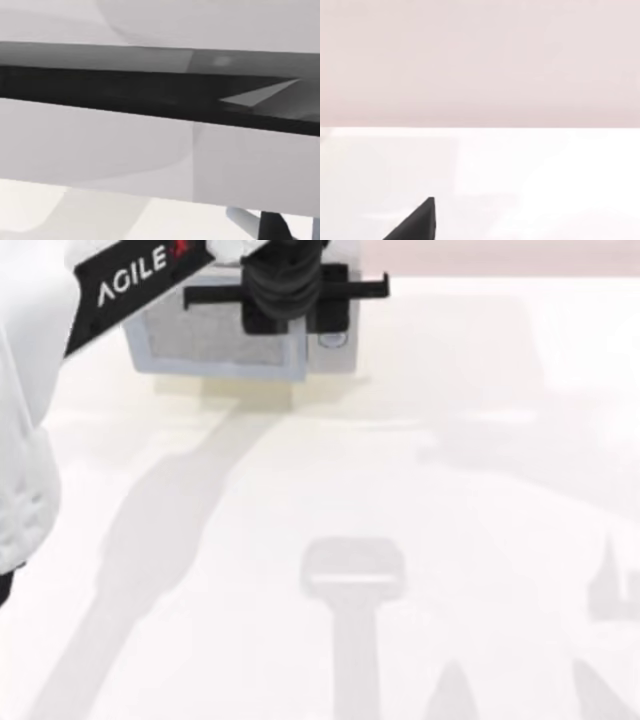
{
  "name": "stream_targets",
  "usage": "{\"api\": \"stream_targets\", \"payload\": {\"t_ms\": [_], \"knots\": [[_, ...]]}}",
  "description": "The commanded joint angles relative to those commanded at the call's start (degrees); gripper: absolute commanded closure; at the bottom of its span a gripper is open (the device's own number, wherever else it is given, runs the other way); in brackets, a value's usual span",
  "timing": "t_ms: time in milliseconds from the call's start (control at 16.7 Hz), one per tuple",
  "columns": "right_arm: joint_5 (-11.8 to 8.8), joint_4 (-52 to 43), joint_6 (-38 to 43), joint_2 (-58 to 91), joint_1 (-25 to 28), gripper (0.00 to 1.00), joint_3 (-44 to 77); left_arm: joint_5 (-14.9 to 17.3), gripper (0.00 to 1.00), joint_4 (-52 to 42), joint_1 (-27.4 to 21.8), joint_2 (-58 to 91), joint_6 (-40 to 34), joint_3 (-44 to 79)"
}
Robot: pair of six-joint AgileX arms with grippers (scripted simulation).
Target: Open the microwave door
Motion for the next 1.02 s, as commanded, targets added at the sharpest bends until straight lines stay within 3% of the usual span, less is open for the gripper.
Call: {"api": "stream_targets", "payload": {"t_ms": [1020], "knots": [[0.0, 0.0, 0.0, 0.0, 0.0, 0.00, 0.0, -0.1, 1.00, 0.6, -0.1, -0.9, -0.2, -1.1]]}}
